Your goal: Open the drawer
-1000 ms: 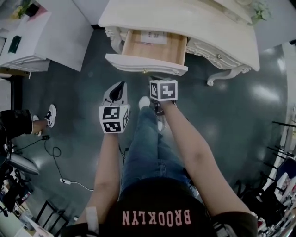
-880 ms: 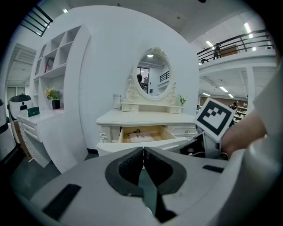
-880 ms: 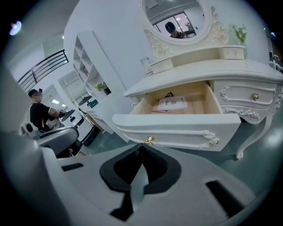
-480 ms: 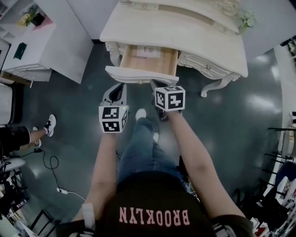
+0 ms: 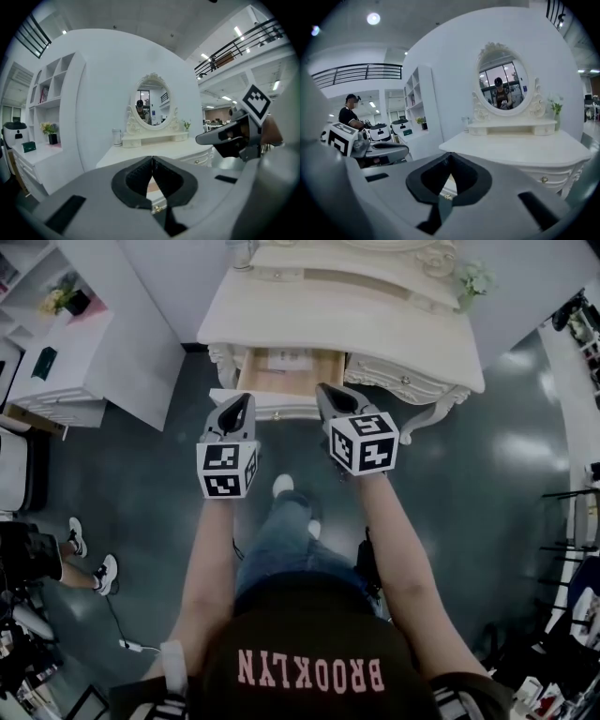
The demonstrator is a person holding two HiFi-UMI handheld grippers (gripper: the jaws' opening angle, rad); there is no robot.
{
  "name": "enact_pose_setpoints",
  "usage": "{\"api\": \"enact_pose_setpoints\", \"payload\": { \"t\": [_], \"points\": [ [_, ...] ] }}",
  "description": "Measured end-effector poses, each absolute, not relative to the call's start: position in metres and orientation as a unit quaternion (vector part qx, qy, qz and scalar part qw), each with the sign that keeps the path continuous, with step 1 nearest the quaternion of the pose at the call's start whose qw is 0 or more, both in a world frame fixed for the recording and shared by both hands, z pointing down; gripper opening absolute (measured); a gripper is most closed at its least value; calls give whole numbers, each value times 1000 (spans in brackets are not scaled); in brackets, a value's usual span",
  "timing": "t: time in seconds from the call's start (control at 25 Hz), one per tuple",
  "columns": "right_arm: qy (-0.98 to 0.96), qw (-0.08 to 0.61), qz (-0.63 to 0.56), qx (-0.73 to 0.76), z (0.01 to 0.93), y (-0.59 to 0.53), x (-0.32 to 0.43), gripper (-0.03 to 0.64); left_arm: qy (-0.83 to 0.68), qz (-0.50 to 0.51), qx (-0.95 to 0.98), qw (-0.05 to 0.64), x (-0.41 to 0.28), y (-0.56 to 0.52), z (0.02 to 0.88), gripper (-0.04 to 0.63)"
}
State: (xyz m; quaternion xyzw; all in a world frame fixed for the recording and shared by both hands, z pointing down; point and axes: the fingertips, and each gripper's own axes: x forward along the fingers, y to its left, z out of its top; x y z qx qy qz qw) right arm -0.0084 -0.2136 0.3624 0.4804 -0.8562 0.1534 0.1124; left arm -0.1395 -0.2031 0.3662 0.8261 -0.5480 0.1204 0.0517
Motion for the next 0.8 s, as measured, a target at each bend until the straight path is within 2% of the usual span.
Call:
{"api": "enact_pose_setpoints", "payload": {
  "t": [0.36, 0.8],
  "points": [
    [-839, 95, 0, 536, 280, -194, 30, -5, -553, 61, 831, 3, -125, -208, 296, 5],
    [-811, 41, -80, 578, 208, -162, 67, -5, -546, 10, 836, -45, -110, -202, 223, 5]
  ]
}}
